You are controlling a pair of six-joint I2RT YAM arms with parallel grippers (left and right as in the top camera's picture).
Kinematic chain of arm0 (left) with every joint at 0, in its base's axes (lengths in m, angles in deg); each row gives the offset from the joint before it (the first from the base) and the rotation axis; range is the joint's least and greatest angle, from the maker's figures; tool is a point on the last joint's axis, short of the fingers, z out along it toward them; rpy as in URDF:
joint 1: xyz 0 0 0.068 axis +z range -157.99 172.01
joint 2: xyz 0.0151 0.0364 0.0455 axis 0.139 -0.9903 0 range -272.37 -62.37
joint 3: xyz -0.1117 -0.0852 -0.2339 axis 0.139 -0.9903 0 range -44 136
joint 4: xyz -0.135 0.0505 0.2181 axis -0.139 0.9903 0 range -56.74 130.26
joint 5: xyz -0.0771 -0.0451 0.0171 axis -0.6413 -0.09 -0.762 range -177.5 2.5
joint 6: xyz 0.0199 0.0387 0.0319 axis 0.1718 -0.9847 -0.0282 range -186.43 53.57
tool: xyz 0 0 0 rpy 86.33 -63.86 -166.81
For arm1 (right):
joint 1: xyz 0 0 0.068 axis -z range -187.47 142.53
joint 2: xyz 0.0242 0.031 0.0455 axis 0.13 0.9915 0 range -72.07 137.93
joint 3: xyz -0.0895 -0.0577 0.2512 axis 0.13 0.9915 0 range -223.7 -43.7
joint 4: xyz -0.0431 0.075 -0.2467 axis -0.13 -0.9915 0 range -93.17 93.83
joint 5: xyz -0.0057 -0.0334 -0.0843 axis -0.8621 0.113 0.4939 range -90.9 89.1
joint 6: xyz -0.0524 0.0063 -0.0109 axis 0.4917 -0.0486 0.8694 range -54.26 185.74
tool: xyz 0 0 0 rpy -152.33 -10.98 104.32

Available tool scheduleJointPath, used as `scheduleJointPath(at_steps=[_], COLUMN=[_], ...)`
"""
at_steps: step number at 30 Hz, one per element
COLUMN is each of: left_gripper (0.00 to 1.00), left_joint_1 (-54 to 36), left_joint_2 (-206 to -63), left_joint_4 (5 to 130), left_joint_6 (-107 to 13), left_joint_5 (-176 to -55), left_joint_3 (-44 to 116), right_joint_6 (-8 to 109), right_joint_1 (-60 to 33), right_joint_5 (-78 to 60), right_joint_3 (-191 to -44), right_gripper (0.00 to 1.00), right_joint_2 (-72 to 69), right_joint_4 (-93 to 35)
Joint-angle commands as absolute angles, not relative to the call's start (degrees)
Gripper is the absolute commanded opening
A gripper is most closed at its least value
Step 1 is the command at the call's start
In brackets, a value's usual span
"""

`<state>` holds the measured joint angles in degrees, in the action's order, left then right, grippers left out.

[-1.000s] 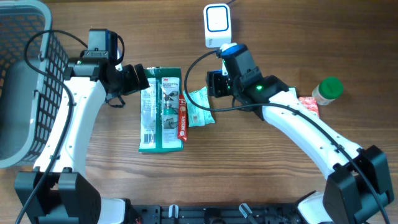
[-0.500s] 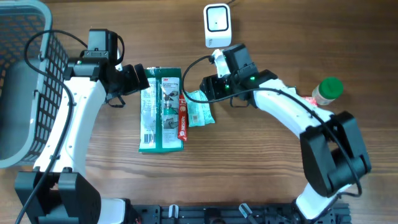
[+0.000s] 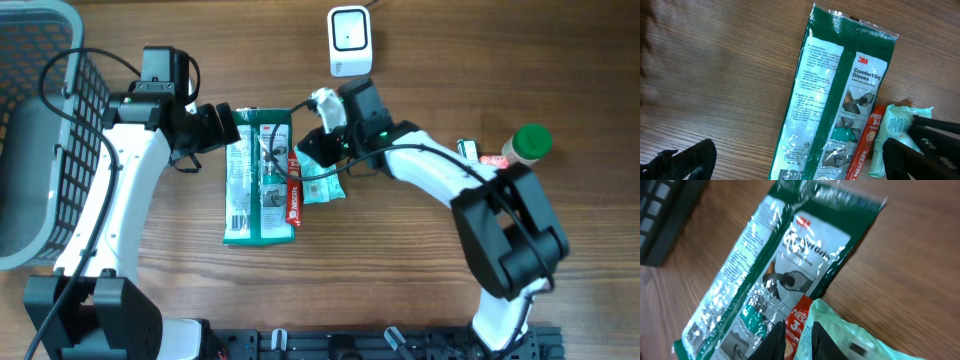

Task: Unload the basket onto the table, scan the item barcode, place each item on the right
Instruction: 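Close right gripper on the wipes pack edge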

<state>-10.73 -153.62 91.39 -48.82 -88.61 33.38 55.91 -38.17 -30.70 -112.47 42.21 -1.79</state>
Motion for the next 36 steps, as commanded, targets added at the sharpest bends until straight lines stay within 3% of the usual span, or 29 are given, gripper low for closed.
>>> scheduleJointPath(at_steps=[1, 12, 16, 20, 24, 28, 36], left_gripper=[1.0, 1.0, 1.0, 1.0, 1.0, 1.0, 1.0], left_joint_1=[-10.9, -10.9, -10.9, -10.9, -10.9, -10.9, -10.9], left_joint_2=[-153.7, -153.7, -153.7, -153.7, -153.7, -153.7, -153.7], left_joint_4=[91.4, 91.4, 91.4, 91.4, 91.4, 91.4, 91.4], left_joint_6=[-49.7, -49.7, -49.7, -49.7, -49.7, -49.7, -49.7], left_joint_5=[-87.9, -87.9, -87.9, -87.9, -87.9, -87.9, -87.9], left_joint_3=[33.8, 33.8, 33.8, 33.8, 33.8, 33.8, 33.8], right_joint_6=[53.5, 47.7, 54.0, 54.9, 60.2, 64.8, 66.0], right_joint_1=[-38.8, -33.4, -33.3, -33.2, -33.3, -33.2, -33.3], right_joint_5=[-29.0, -14.2, -16.1, -16.4, -16.5, -18.3, -20.5], right_joint_3=[-112.6, -112.7, -112.7, -112.7, -112.6, -112.6, -112.6], right_gripper=[0.16, 0.16, 0.3, 0.53, 0.59, 0.71, 0.71], right_joint_2=[45.4, 31.8, 25.6, 21.8, 23.1, 27.4, 38.9], right_joint_4=[-1.8, -19.6, -21.1, -24.1, -27.0, -28.0, -24.8])
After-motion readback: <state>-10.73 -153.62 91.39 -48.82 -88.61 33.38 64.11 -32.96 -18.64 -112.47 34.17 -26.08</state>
